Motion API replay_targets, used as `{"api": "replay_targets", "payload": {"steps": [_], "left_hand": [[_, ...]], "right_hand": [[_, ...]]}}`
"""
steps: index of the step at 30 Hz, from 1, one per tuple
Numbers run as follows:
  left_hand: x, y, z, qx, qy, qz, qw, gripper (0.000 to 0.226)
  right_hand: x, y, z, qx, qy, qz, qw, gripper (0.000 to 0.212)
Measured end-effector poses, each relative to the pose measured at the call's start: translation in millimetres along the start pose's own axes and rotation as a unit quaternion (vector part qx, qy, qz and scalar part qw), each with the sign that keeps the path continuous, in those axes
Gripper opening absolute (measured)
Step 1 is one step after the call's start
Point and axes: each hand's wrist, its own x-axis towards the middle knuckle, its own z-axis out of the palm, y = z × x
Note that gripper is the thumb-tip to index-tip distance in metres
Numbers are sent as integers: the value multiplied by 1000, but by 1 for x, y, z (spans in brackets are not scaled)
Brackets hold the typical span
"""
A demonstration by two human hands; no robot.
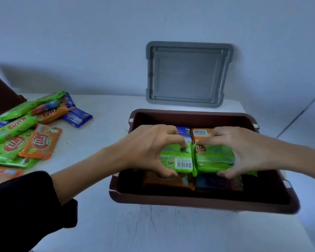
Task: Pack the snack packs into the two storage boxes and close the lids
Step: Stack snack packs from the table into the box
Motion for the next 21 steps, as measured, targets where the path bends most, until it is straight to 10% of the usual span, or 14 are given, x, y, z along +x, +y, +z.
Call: {"api": "replay_targets", "payload": {"steps": [21], "left_hand": [[14,7,38,172,-73,105,977,64]], "right_hand": [[-14,-8,43,-107,-52,-11,993,78]]}}
